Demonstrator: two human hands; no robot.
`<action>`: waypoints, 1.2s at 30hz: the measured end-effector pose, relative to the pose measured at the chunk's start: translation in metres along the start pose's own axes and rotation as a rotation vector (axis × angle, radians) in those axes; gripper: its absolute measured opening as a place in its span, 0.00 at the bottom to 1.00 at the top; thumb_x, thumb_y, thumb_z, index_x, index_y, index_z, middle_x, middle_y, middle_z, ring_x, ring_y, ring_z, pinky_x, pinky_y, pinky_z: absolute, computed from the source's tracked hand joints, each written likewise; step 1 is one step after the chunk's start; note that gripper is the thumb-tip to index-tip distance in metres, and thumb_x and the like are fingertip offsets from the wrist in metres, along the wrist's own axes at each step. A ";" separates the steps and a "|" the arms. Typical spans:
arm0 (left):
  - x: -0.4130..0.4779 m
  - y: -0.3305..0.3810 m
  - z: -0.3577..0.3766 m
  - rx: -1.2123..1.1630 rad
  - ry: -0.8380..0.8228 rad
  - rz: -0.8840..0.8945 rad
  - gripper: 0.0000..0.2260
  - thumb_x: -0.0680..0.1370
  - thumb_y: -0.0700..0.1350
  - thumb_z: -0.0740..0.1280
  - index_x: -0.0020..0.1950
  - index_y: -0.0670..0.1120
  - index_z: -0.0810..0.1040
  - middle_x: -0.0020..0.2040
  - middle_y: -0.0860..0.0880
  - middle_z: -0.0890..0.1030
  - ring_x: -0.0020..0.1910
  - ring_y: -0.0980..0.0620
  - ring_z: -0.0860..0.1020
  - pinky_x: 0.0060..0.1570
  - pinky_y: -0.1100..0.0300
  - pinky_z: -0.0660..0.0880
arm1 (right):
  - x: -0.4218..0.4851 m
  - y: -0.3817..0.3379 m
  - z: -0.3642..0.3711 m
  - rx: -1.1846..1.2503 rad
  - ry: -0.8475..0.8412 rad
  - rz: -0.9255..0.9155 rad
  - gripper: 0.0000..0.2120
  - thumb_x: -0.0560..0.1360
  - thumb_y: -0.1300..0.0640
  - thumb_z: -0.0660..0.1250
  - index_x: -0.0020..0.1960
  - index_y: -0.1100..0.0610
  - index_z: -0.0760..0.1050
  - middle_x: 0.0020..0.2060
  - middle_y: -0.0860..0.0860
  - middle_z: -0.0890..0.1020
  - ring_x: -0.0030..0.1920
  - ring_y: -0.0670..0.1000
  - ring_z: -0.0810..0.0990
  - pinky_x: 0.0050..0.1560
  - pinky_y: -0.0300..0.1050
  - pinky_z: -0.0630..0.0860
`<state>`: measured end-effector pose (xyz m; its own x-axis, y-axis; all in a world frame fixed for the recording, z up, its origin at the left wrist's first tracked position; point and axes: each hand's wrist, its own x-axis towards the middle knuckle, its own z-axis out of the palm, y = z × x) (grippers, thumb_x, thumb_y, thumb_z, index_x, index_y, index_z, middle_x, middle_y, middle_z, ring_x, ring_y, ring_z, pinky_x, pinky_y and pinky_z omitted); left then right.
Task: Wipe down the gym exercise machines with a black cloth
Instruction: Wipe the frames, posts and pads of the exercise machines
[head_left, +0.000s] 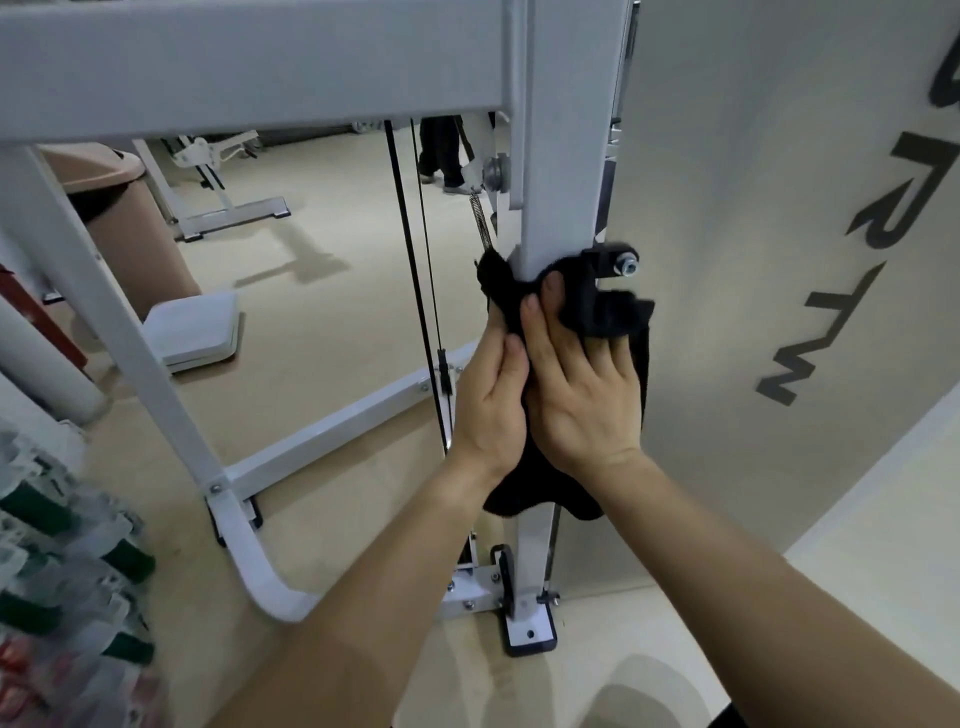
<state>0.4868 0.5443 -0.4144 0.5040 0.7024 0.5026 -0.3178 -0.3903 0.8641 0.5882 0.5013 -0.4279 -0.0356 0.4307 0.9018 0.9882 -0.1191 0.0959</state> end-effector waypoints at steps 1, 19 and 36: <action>-0.009 -0.014 -0.004 0.025 -0.010 -0.045 0.23 0.85 0.44 0.51 0.81 0.42 0.57 0.78 0.50 0.65 0.77 0.57 0.62 0.78 0.52 0.56 | -0.014 -0.001 0.006 0.006 -0.028 -0.002 0.33 0.81 0.55 0.62 0.81 0.55 0.50 0.78 0.53 0.56 0.77 0.57 0.57 0.77 0.56 0.54; -0.039 -0.096 -0.010 0.085 -0.067 -0.080 0.28 0.85 0.55 0.48 0.82 0.42 0.49 0.82 0.47 0.56 0.81 0.52 0.54 0.79 0.43 0.51 | -0.090 0.006 0.049 -0.011 0.063 -0.106 0.34 0.80 0.51 0.62 0.81 0.54 0.51 0.81 0.50 0.50 0.74 0.58 0.64 0.73 0.54 0.61; -0.011 -0.076 -0.005 0.131 -0.011 0.005 0.26 0.85 0.50 0.46 0.81 0.40 0.50 0.81 0.43 0.56 0.80 0.50 0.55 0.79 0.44 0.52 | -0.062 0.010 0.039 -0.007 0.082 -0.087 0.35 0.80 0.52 0.61 0.81 0.54 0.48 0.80 0.52 0.55 0.74 0.59 0.62 0.75 0.56 0.57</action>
<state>0.5010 0.5691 -0.4856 0.5119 0.6938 0.5066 -0.2129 -0.4689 0.8572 0.6057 0.5078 -0.4993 -0.1334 0.3655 0.9212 0.9798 -0.0909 0.1780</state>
